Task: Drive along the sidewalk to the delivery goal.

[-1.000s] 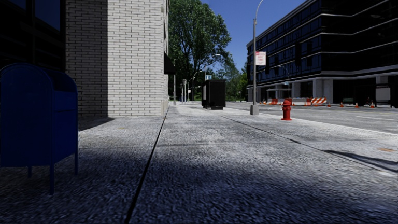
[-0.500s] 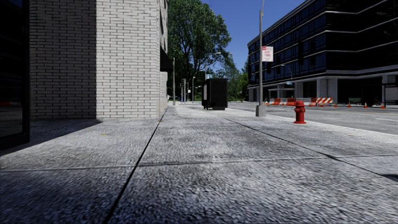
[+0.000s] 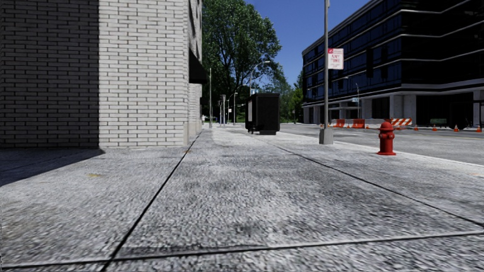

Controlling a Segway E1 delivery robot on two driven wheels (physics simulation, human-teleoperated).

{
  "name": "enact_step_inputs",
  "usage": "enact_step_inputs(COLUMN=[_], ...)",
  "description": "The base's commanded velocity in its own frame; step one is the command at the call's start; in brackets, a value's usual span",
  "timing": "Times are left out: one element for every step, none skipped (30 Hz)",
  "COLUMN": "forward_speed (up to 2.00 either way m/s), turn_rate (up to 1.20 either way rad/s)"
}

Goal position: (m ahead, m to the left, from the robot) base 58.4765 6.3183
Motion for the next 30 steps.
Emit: enact_step_inputs(forward_speed=[2.0,2.0,2.0,2.0,2.0,2.0,2.0,2.0,2.0,2.0,2.0,2.0,2.0,2.0,2.0,2.0,2.0,2.0,2.0,2.0,2.0,2.0,2.0,2.0,2.0,2.0,2.0,2.0,2.0,2.0], turn_rate=[0.0,0.0,0.0,0.0,0.0,0.0,0.0,0.0,0.0,0.0,0.0,0.0,0.0,0.0,0.0,0.0,0.0,0.0,0.0,0.0,0.0,0.0,0.0,0.0,0.0,0.0,0.0,0.0,0.0,0.0])
